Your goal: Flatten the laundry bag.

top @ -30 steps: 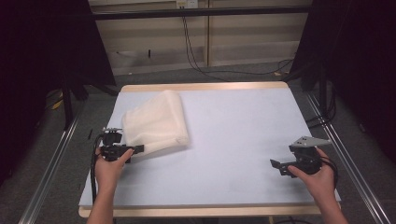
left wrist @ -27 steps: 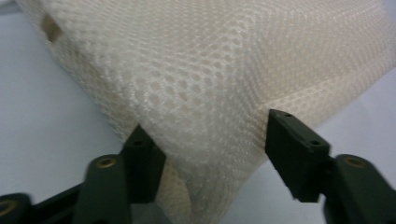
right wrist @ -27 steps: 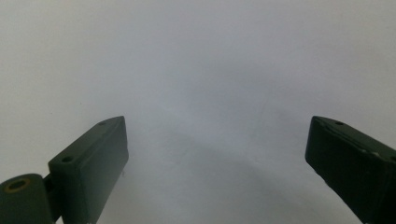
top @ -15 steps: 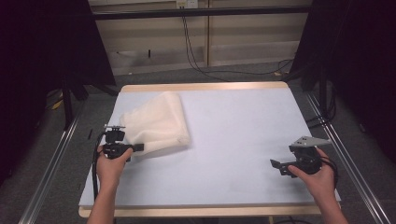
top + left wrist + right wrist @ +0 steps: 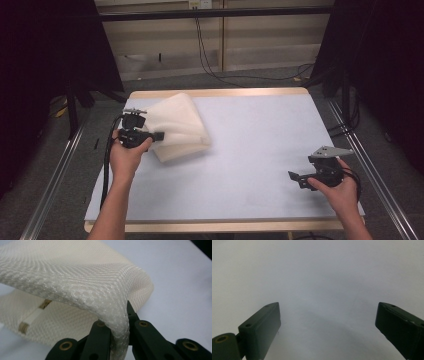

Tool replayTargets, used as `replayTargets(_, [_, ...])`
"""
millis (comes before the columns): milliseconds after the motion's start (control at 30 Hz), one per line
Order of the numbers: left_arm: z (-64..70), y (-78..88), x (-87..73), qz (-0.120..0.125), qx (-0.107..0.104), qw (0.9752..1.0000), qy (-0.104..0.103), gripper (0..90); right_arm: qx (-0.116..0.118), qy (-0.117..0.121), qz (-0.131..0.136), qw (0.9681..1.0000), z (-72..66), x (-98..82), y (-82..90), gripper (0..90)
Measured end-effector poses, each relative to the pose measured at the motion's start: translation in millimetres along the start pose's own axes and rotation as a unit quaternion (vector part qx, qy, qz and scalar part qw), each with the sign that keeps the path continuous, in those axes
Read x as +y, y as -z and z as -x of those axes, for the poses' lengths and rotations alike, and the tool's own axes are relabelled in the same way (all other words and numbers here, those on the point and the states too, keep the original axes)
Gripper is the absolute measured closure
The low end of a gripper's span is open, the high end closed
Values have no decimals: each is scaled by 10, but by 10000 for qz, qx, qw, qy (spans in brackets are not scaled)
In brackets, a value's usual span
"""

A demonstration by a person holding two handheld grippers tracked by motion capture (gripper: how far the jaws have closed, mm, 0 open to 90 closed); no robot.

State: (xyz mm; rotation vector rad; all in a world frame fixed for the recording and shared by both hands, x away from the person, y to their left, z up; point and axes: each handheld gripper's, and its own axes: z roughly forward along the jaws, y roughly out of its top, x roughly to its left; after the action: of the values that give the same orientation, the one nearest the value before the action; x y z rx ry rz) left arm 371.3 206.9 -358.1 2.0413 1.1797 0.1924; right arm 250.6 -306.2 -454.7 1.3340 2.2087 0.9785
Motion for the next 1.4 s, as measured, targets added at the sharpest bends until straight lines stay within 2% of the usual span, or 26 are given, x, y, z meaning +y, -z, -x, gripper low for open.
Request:
replayTargets(67, [40, -5, 39, 35, -41, 10000, -30, 871, 8, -5, 13, 10000, -3, 1, -5, 58])
replayTargets(100, [113, -15, 112, 7, -71, 9998, -181, 872, -3, 22, -6, 10000, -7, 0, -8, 58])
replayTargets(267, [236, -81, 192, -16, -209, 9994, -287, 874, 52, 40, 14, 10000, -29, 10, -23, 59])
replayTargets(333, [290, -123, 203, -36, -271, 9991, -319, 874, 152, 55, 18, 9999, -81, 39, -53, 58])
replayTargets(367, [324, -166, 197, -120, -337, 9986, -396, 874, 182, 147, 27, 9997, -103, 53, -71, 55])
replayTargets(467, [355, -208, 186, -183, -407, 9981, -424, 874, 274, 242, 68, 9993, -177, 95, -116, 50])
replayTargets(500, [393, -235, 179, -219, -450, 9975, -500, 874, 333, 407, 28, 9986, -266, 155, -179, 31])
replayTargets(533, [393, -235, 179, -219, -450, 9975, -500, 874, 333, 407, 28, 9986, -266, 155, -179, 31])
replayTargets(600, [431, -256, 176, -217, -506, 9970, -543, 874, 513, 551, 69, 9971, -357, 231, -258, 29])
replayTargets(633, [476, -290, 168, -261, -600, 9962, -580, 875, 650, 667, 132, 9956, -460, 323, -345, 20])
replayTargets(667, [476, -290, 168, -261, -600, 9962, -580, 875, 650, 667, 132, 9956, -460, 323, -345, 20])
replayTargets(700, [494, -309, 158, -276, -664, 9956, -597, 875, 767, 807, 227, 9935, -568, 422, -425, 20])
replayTargets(733, [522, -332, 144, -256, -696, 9957, -556, 875, 767, 807, 227, 9935, -568, 422, -425, 20])
replayTargets(767, [559, -371, 123, -323, -755, 9944, -667, 875, 888, 891, 325, 9915, -659, 509, -522, 26])
replayTargets(800, [559, -371, 123, -323, -755, 9944, -667, 875, 888, 891, 325, 9915, -659, 509, -522, 26])
replayTargets(867, [595, -405, 105, -344, -796, 9936, -724, 875, 985, 956, 356, 9899, -745, 587, -630, 27])
replayTargets(900, [636, -437, 91, -358, -887, 9927, -733, 875, 1088, 1057, 446, 9874, -832, 667, -730, 39])
replayTargets(933, [636, -437, 91, -358, -887, 9927, -733, 875, 1088, 1057, 446, 9874, -832, 667, -730, 39])
replayTargets(1000, [677, -470, 77, -354, -941, 9920, -759, 875, 1158, 1225, 510, 9844, -964, 787, -853, 48])
replayTargets(1200, [780, -569, 49, -422, -1136, 9895, -791, 875, 1234, 1285, 683, 9816, -1084, 944, -1012, 73])
replayTargets(1233, [821, -586, 44, -438, -1179, 9887, -821, 875, 1228, 1425, 760, 9792, -1135, 1000, -1055, 88])
replayTargets(1267, [821, -586, 44, -438, -1179, 9887, -821, 875, 1228, 1425, 760, 9792, -1135, 1000, -1055, 88])
replayTargets(1300, [846, -590, 37, -440, -1313, 9869, -825, 875, 1261, 1524, 916, 9759, -1190, 1053, -1097, 96])
replayTargets(1333, [846, -590, 37, -440, -1313, 9869, -825, 875, 1261, 1524, 916, 9759, -1190, 1053, -1097, 96])
replayTargets(1367, [854, -599, 28, -425, -1415, 9858, -800, 875, 1273, 1579, 938, 9747, -1223, 1084, -1119, 96])
replayTargets(1400, [859, -601, 26, -468, -1390, 9858, -812, 875, 1308, 1640, 971, 9729, -1273, 1123, -1141, 96])
